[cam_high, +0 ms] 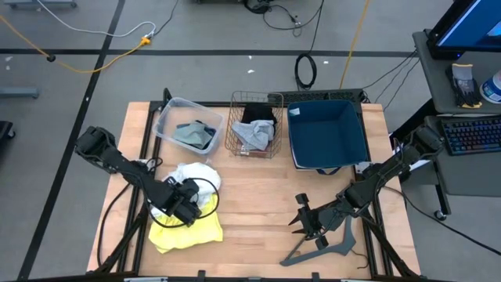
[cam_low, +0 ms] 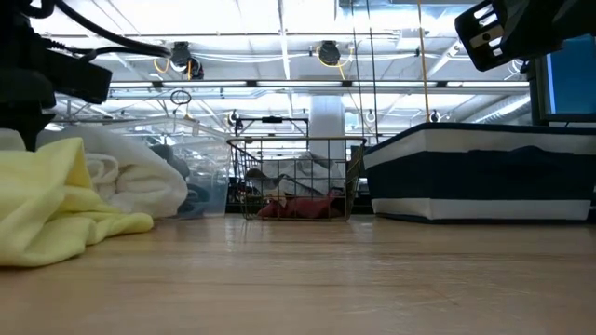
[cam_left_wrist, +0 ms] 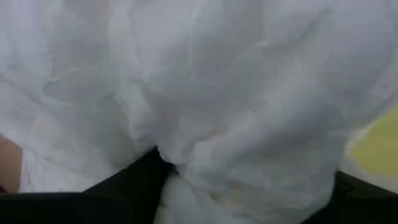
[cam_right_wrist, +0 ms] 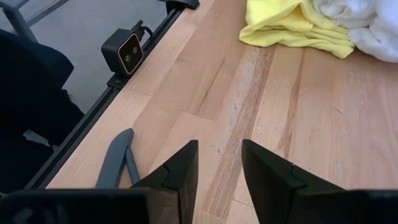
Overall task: Pick & Place Cloths
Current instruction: Put the white dress into the blue laundry organizer
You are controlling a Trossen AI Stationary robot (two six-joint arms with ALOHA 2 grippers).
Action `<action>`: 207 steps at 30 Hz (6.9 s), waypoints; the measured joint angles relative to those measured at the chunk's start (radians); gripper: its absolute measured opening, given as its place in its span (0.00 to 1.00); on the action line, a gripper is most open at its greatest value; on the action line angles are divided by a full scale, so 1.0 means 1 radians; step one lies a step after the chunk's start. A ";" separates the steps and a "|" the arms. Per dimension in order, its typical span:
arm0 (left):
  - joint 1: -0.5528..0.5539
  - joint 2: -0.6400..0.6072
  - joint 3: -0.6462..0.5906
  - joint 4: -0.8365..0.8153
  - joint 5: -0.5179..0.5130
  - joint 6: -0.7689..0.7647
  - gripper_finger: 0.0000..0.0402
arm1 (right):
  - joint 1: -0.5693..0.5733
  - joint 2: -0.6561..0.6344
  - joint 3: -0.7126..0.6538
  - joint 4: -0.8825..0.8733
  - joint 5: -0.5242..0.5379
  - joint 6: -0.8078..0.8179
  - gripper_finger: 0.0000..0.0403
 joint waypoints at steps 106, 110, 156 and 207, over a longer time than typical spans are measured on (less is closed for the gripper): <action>0.394 0.005 0.655 0.739 -0.397 1.345 0.13 | 0.072 -0.079 0.001 1.105 0.513 -1.602 0.54; 0.414 0.006 0.622 0.753 -0.383 1.326 0.13 | 0.046 -0.079 0.001 1.106 0.628 -1.602 0.61; 0.442 0.150 0.508 0.999 -0.287 1.311 0.13 | -0.419 -0.080 0.151 0.242 0.613 -0.774 0.53; 0.231 0.013 0.513 0.549 -0.280 1.118 0.74 | -0.563 -0.340 0.148 0.787 1.125 -1.508 0.11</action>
